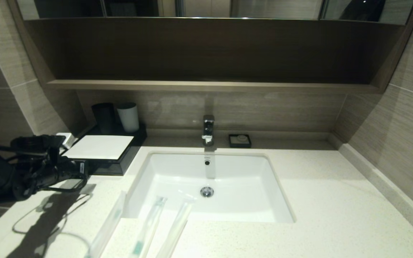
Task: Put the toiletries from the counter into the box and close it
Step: Open the drawer
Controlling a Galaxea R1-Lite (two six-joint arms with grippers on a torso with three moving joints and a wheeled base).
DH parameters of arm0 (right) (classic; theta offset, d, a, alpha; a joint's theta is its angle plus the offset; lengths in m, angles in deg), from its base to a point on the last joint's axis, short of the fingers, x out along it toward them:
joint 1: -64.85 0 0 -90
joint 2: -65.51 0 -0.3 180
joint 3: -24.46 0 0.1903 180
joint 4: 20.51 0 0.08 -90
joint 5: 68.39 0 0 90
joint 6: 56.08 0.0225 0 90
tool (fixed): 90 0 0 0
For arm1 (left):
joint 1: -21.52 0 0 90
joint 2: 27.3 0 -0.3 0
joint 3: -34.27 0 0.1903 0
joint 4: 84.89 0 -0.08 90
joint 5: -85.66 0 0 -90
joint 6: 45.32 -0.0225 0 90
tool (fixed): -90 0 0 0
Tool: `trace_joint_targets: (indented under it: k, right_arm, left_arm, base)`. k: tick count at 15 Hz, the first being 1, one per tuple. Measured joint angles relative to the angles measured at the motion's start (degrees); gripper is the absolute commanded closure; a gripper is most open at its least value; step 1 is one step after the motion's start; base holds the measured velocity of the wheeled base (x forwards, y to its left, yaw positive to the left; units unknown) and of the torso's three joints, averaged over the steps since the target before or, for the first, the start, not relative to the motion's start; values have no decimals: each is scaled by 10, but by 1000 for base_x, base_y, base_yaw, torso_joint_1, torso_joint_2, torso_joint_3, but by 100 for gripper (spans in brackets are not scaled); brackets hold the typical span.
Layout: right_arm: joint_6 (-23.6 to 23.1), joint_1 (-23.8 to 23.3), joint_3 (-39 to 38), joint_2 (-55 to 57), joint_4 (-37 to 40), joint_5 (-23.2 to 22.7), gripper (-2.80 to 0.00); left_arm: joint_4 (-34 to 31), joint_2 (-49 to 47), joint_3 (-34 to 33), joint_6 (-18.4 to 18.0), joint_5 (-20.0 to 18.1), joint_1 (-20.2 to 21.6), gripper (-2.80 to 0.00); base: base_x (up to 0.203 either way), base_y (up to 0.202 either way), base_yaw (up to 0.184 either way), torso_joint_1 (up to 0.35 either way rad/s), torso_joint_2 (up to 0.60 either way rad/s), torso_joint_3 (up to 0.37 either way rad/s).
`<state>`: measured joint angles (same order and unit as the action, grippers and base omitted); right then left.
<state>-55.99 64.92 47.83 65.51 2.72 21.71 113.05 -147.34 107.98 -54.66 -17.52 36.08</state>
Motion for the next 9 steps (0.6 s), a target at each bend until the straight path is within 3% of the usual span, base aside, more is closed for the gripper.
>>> trace_joint_targets:
  k: [9]
  right_arm:
    - [0,0,0,0,0,0,0]
  left_arm:
    - [0,-3,1,1,-1,-1,0]
  base:
    - [0,0,0,0,0,0]
